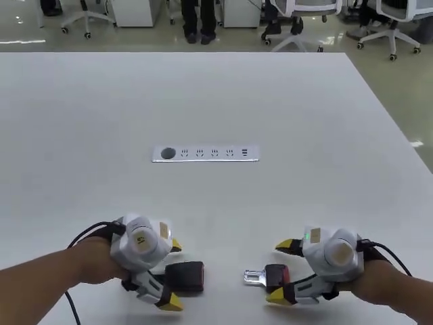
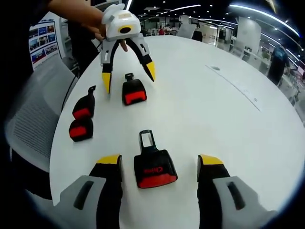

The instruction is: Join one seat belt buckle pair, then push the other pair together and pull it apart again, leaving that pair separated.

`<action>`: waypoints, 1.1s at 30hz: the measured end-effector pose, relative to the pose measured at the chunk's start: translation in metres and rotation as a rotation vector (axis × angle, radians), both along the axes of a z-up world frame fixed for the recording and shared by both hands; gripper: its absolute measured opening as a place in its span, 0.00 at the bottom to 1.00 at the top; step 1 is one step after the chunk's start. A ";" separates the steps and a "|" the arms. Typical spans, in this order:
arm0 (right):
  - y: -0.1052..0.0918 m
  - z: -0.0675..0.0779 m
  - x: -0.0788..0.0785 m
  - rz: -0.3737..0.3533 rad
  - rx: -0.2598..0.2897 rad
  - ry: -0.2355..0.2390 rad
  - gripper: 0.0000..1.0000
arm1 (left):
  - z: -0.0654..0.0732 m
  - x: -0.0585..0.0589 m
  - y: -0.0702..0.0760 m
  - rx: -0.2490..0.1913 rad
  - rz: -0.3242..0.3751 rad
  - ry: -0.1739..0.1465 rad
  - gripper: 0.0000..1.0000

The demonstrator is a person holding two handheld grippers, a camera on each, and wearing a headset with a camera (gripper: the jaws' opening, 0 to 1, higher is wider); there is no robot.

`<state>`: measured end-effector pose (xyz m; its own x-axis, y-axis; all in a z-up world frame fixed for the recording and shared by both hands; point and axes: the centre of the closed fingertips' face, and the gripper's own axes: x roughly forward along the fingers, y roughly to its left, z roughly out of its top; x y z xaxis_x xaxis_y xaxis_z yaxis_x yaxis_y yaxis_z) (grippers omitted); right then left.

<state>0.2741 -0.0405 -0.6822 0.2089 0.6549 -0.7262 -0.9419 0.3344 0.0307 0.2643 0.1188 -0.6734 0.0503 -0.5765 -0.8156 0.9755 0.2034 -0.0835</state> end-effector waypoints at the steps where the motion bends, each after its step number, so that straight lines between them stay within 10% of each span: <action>1: 0.000 0.001 0.000 -0.006 0.003 -0.002 0.64 | -0.001 0.001 0.001 -0.003 0.015 0.006 0.75; 12: -0.002 0.021 0.010 -0.193 0.052 -0.090 0.71 | 0.017 0.016 0.022 -0.029 0.254 -0.051 0.87; 33: 0.002 0.061 0.008 -0.508 0.163 -0.220 0.81 | 0.063 -0.003 0.052 -0.227 0.662 -0.129 1.00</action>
<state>0.2820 -0.0382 -0.6214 0.6611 0.5327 -0.5283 -0.6546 0.7536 -0.0593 0.2608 0.1709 -0.6102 0.5366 -0.5461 -0.6433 0.6580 0.7481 -0.0862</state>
